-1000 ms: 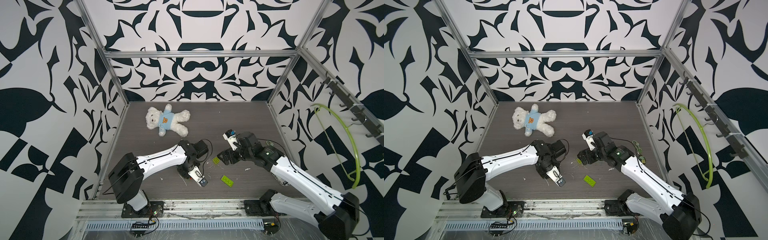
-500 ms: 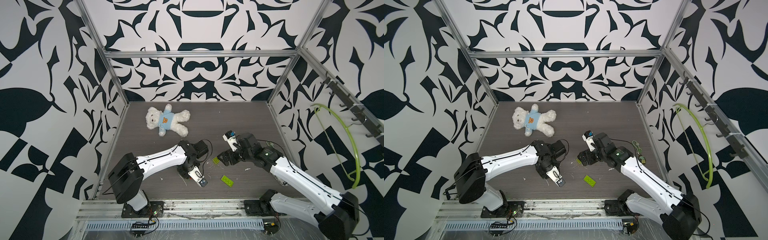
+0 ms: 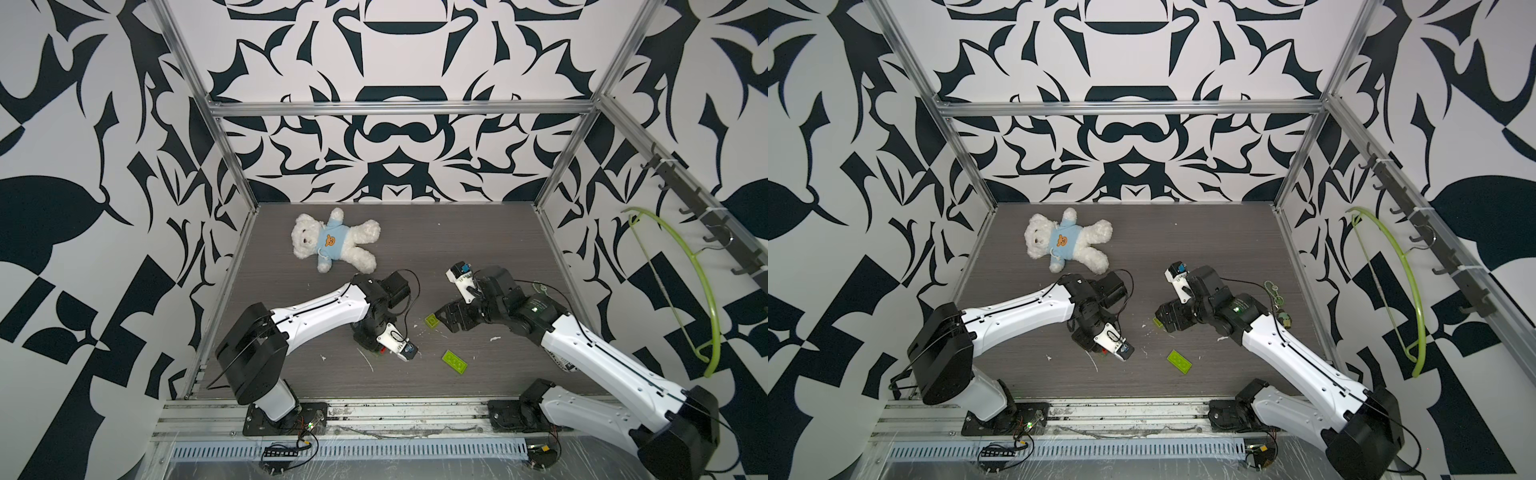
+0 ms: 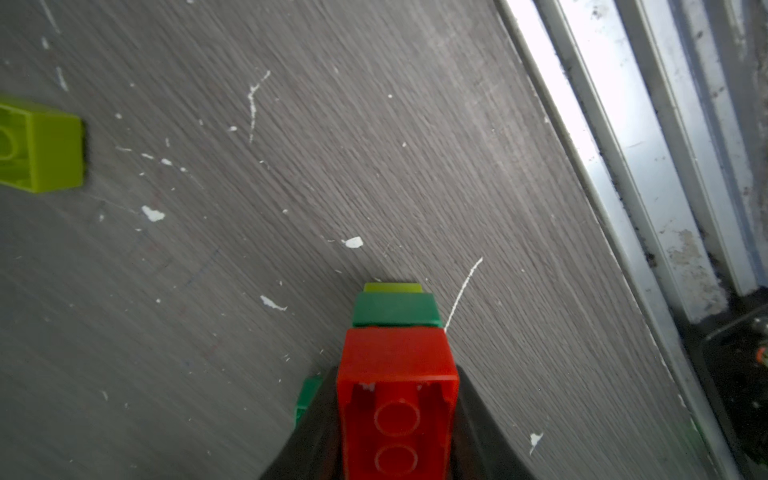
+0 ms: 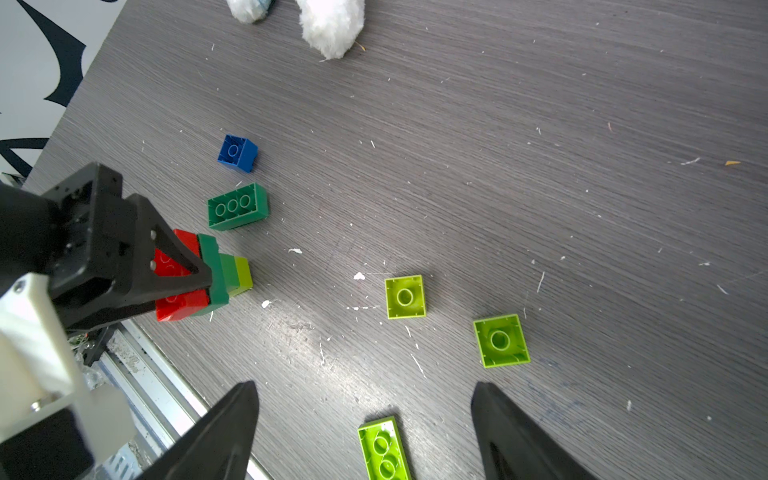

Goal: Assemble a carrot with lego
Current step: Assemble the lego brick with the lego brick.

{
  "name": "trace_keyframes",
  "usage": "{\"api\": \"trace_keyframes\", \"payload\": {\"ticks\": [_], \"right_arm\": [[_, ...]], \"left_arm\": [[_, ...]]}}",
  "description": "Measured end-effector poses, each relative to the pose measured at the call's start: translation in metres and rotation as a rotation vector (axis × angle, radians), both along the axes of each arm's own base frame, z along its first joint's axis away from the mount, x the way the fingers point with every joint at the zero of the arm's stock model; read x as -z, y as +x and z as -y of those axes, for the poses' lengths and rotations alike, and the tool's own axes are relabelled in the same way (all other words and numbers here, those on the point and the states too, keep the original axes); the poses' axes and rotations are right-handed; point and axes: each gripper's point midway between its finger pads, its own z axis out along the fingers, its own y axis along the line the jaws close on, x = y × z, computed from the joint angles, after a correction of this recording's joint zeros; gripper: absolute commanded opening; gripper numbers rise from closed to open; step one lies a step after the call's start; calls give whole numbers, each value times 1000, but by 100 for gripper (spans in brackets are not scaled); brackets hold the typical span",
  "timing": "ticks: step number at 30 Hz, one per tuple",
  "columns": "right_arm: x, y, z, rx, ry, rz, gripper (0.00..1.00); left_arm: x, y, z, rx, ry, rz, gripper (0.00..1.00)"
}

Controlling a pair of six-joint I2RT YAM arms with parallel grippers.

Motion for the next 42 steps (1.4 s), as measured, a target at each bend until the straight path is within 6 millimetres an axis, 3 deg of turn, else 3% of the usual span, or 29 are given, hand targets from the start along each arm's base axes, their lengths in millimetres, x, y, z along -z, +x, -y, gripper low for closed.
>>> {"api": "trace_keyframes", "payload": {"ticks": [16, 30, 42], "right_arm": [[2, -1, 1, 2, -9, -4, 86], [6, 0, 1, 2, -17, -17, 86], [6, 0, 1, 2, -18, -18, 86]], "left_arm": [[-4, 5, 23, -234, -53, -91, 0], [-16, 7, 10, -156, -15, -33, 0], [-5, 1, 8, -104, 44, -32, 0]]}}
